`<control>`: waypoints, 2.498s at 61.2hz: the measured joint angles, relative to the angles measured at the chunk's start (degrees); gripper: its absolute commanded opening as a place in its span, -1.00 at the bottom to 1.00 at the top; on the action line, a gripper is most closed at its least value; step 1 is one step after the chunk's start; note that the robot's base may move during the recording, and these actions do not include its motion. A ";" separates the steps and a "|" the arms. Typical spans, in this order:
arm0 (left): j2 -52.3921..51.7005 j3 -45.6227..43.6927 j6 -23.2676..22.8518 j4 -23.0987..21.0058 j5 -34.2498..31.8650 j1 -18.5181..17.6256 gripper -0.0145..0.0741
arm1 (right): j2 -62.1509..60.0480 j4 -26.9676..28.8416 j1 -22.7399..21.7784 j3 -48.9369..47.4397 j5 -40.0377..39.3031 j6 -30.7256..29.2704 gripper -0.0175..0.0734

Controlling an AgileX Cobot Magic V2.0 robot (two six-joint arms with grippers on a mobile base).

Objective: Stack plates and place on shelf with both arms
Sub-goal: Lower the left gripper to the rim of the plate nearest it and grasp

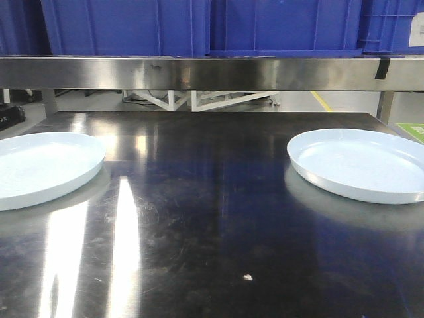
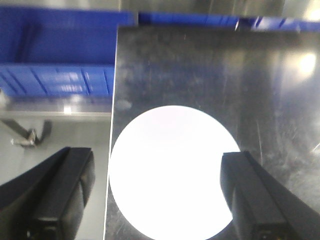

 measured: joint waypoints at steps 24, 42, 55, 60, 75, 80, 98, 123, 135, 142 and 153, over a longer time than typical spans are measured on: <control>12.16 0.00 0.00 0.25 -0.47 0.00 0.63 | 0.00 0.00 0.00 0.00 2.01 0.00 0.48; 18.94 0.00 0.00 2.80 -3.05 0.33 0.63 | 0.23 0.00 0.00 0.00 3.19 0.00 0.48; 22.80 0.00 -0.47 3.03 -3.79 2.42 0.63 | 0.23 0.00 0.00 0.00 4.31 0.00 0.48; 24.16 0.00 -0.47 3.27 -4.34 2.65 0.63 | 0.23 0.00 0.00 0.00 4.36 0.00 0.48; 28.86 0.00 -0.47 3.36 -4.94 2.65 0.63 | 0.23 0.00 0.00 0.00 4.45 0.00 0.48; 30.41 0.00 -0.47 3.36 -5.02 2.65 0.63 | 0.23 0.00 0.00 0.00 4.45 -0.03 0.48; 34.82 -0.03 -0.47 3.36 -5.74 2.65 0.63 | 0.23 0.00 0.00 0.00 4.49 -0.03 0.48; 35.79 -0.15 -0.47 3.36 -7.26 2.65 0.63 | 0.23 0.00 0.00 0.00 4.58 -0.03 0.48; 36.29 -0.37 -0.59 3.13 -7.61 2.65 0.61 | 0.27 0.00 0.00 0.00 4.71 -0.03 0.48; 36.42 -0.63 -0.59 3.04 -7.69 2.65 0.52 | 0.27 0.00 0.00 0.00 4.71 -0.03 0.48; 36.49 -0.74 -1.07 3.01 -7.69 2.65 0.05 | 0.27 0.00 0.00 0.00 4.75 -0.03 0.48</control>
